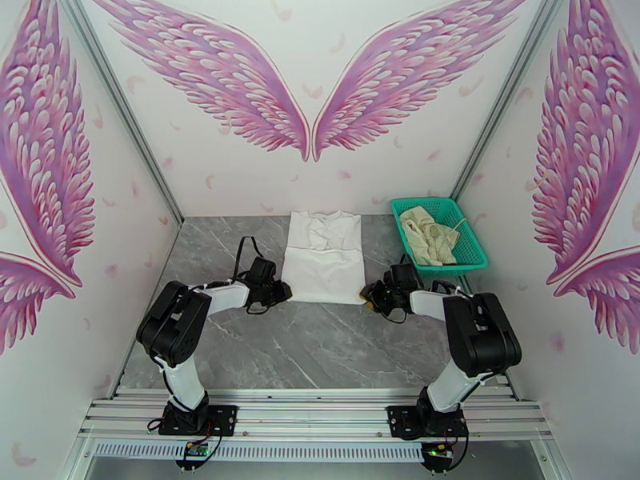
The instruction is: Fold and stack the mixed laundry pile
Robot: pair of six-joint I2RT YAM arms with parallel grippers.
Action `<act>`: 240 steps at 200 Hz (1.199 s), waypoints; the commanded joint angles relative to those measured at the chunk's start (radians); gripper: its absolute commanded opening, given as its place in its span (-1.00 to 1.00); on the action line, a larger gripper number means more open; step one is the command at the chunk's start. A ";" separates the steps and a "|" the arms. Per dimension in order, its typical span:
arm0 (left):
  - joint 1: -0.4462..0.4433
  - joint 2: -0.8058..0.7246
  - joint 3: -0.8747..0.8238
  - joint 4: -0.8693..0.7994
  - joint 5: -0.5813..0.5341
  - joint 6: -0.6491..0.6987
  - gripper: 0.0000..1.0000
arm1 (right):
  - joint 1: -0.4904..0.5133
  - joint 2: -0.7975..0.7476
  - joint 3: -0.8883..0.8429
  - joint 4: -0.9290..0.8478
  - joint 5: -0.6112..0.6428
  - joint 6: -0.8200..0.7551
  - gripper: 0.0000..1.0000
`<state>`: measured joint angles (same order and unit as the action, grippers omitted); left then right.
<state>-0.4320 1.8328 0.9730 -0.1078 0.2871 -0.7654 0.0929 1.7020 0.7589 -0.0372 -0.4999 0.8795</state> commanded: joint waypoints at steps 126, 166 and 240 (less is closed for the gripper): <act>-0.002 -0.092 0.034 -0.208 -0.185 0.077 0.18 | 0.001 0.003 0.026 -0.016 0.023 -0.026 -0.69; -0.018 -0.042 0.063 -0.137 -0.118 0.046 -0.13 | 0.002 0.004 0.029 -0.019 0.019 -0.028 -0.71; -0.034 -0.047 0.070 -0.127 -0.132 0.045 -1.00 | 0.002 -0.008 0.020 -0.025 0.025 -0.036 -0.81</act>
<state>-0.4629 1.8038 1.0271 -0.2382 0.1665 -0.7395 0.0929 1.7020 0.7593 -0.0383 -0.4965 0.8635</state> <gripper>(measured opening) 0.072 0.116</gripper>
